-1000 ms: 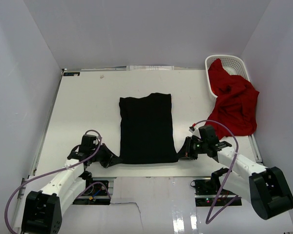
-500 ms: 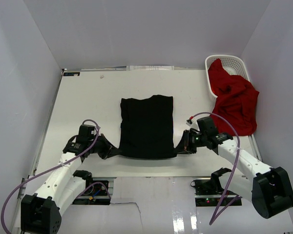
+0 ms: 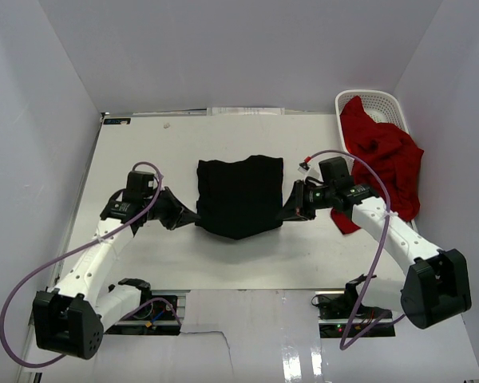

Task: Fold and stack the t-shirts
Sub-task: Fold the long partially folded tshirt into a neat square

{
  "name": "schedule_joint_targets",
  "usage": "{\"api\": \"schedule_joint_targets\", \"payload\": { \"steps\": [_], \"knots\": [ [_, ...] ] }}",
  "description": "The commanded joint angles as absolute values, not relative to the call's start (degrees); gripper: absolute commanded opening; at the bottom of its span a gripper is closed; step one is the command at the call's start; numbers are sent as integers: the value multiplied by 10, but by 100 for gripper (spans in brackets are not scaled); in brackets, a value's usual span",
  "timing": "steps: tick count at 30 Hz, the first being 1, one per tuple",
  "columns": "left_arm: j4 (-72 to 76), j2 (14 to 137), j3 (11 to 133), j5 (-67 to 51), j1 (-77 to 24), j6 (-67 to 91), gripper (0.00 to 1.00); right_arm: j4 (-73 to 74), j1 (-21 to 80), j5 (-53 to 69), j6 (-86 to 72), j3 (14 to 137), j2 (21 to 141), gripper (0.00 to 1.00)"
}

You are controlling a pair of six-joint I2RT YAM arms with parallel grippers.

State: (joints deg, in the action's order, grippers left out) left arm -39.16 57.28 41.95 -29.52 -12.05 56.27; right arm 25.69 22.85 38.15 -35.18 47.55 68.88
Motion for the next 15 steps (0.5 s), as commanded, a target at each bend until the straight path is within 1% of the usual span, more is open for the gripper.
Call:
{"api": "schedule_joint_targets", "payload": {
  "steps": [1, 7, 15],
  "knots": [
    [-388, 600, 492, -280, -113, 543, 0, 274, 218, 397, -325, 525, 717, 8],
    [-370, 695, 579, -285, -95, 524, 0, 282, 185, 395, -296, 590, 772, 8],
    [-325, 783, 640, -281, -89, 516, 0, 290, 161, 390, -273, 691, 870, 8]
  ]
}}
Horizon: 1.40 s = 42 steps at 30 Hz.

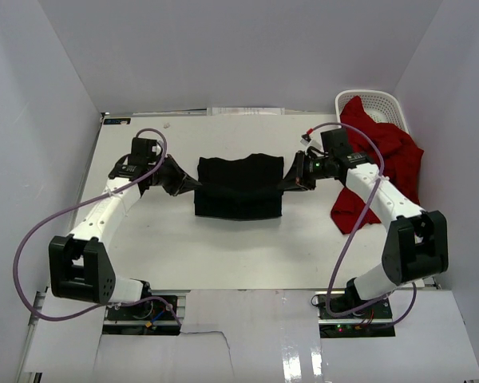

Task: Fold and stack the t-shirts
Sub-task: Fold the long partially folded tshirt into a neat square

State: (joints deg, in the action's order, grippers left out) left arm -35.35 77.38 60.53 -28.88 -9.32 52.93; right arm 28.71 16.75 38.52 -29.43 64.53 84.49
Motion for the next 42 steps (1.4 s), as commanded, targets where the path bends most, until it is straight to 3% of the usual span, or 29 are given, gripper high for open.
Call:
{"api": "schedule_joint_targets", "payload": {
  "steps": [1, 9, 42],
  "knots": [
    [-322, 792, 646, -280, -89, 515, 0, 294, 160, 388, -271, 700, 879, 8],
    [-304, 904, 730, -299, -83, 503, 0, 313, 154, 372, -248, 796, 970, 8],
    [-294, 1129, 972, -283, -76, 482, 0, 319, 112, 362, -233, 1019, 1170, 8]
  ]
}}
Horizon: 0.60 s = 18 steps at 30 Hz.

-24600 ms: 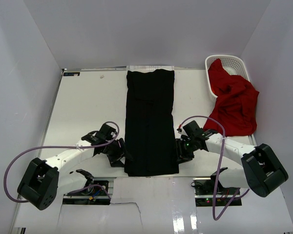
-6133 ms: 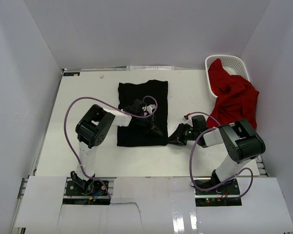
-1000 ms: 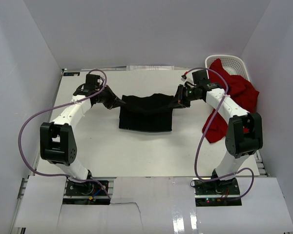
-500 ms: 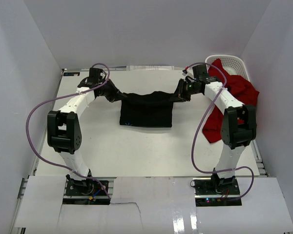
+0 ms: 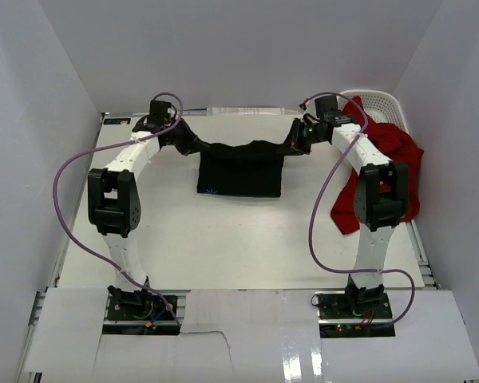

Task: Fold and stack the t-shirts
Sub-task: Fold the long partially folded tshirt into a neat square

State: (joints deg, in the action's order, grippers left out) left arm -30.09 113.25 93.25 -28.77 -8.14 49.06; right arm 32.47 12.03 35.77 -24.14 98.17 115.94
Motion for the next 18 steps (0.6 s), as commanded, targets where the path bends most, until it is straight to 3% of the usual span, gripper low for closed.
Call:
{"api": "schedule_joint_targets", "payload": {
  "steps": [1, 10, 18],
  "knots": [
    [-295, 1144, 982, -282, -76, 482, 0, 319, 112, 360, -233, 1030, 1175, 8],
    [-279, 1262, 1117, -283, -75, 481, 0, 280, 96, 365, -233, 1126, 1266, 8],
    [-165, 1368, 1191, -301, -74, 474, 0, 178, 82, 353, -250, 1138, 1331, 8]
  ]
}}
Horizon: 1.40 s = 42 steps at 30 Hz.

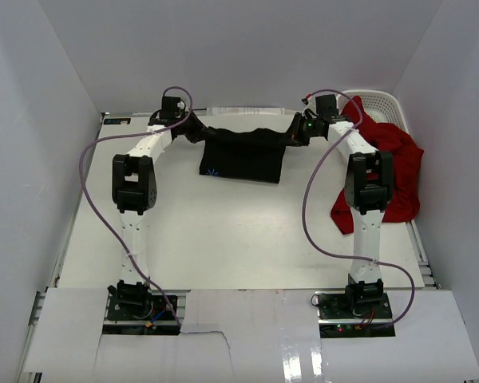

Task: Fold and stack the t-shirts
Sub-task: Fold the long partially folded tshirt into a neat square

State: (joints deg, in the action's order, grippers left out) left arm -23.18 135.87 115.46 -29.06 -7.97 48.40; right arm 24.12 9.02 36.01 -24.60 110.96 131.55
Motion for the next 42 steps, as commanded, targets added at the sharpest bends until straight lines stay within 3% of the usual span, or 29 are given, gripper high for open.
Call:
{"api": "schedule_joint_targets", "payload": {
  "steps": [1, 13, 19, 30, 37, 42],
  "knots": [
    [-166, 1382, 1200, -305, -74, 476, 0, 178, 82, 358, -257, 1143, 1350, 8],
    [-166, 1412, 1117, -310, -89, 462, 0, 160, 91, 362, -260, 1080, 1384, 8],
    [-170, 1330, 969, -280, -108, 461, 0, 159, 116, 343, -239, 960, 1307, 8],
    [-156, 1072, 607, -238, -164, 481, 0, 152, 195, 310, -204, 652, 1108, 8],
    [-155, 785, 313, -212, -222, 569, 0, 138, 223, 304, -233, 411, 891, 8],
    [-241, 635, 267, -161, -222, 591, 0, 174, 225, 308, -234, 368, 794, 8]
  ]
}}
